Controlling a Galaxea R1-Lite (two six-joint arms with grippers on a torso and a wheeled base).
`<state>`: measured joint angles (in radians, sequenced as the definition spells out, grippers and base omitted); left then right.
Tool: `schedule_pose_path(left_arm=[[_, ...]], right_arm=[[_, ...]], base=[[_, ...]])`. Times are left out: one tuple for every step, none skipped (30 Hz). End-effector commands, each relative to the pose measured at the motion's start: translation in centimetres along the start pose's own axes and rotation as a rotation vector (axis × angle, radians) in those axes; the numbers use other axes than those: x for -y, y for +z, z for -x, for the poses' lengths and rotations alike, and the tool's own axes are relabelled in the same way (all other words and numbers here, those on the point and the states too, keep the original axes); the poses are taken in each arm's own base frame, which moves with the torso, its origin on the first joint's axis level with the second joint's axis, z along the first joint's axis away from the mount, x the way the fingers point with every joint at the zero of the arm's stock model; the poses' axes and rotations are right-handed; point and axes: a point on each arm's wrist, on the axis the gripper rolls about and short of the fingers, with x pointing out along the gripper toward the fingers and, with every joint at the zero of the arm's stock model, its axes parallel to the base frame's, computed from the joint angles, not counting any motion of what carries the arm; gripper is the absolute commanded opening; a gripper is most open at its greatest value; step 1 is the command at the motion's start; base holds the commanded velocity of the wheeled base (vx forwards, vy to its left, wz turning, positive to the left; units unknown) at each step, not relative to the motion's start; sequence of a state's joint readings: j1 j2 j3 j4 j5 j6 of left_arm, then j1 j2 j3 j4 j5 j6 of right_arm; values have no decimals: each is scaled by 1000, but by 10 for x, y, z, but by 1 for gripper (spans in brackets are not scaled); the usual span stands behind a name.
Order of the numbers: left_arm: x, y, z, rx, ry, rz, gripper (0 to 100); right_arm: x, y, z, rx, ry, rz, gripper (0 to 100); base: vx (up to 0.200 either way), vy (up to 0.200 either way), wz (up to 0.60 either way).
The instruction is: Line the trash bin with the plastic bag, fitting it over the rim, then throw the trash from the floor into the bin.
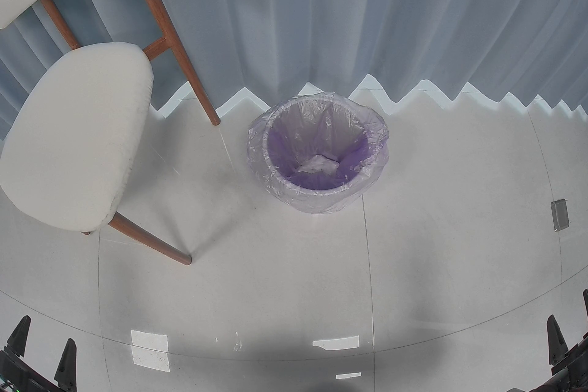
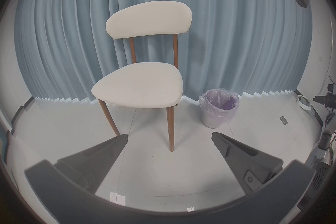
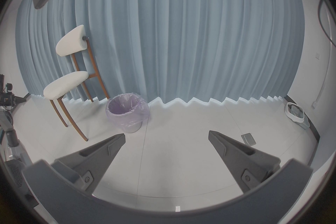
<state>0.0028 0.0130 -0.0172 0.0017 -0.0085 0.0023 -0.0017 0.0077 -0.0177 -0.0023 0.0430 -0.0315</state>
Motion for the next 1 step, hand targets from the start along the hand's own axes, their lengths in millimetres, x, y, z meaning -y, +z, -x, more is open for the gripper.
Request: schedule_pose_path(left_arm=[[0, -5, 0, -4, 0, -1, 100]], right_arm=[[0, -5, -1, -9, -3, 0, 100]], base=[[0, 0, 0]])
